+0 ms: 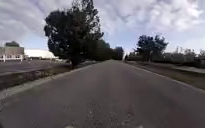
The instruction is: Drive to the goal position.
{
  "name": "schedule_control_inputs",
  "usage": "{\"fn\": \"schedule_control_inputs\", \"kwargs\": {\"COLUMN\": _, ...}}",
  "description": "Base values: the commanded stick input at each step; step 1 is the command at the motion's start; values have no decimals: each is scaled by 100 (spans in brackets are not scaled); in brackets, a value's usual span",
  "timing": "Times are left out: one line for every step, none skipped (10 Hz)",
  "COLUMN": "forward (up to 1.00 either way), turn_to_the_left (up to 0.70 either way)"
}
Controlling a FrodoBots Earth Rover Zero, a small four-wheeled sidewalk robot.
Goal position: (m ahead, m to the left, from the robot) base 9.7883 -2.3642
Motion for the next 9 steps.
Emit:
{"fn": "schedule_control_inputs", "kwargs": {"forward": 70, "turn_to_the_left": 25}}
{"fn": "schedule_control_inputs", "kwargs": {"forward": 70, "turn_to_the_left": 0}}
{"fn": "schedule_control_inputs", "kwargs": {"forward": 70, "turn_to_the_left": 0}}
{"fn": "schedule_control_inputs", "kwargs": {"forward": 70, "turn_to_the_left": 0}}
{"fn": "schedule_control_inputs", "kwargs": {"forward": 70, "turn_to_the_left": 0}}
{"fn": "schedule_control_inputs", "kwargs": {"forward": 70, "turn_to_the_left": -16}}
{"fn": "schedule_control_inputs", "kwargs": {"forward": 70, "turn_to_the_left": -35}}
{"fn": "schedule_control_inputs", "kwargs": {"forward": 70, "turn_to_the_left": -35}}
{"fn": "schedule_control_inputs", "kwargs": {"forward": 70, "turn_to_the_left": -35}}
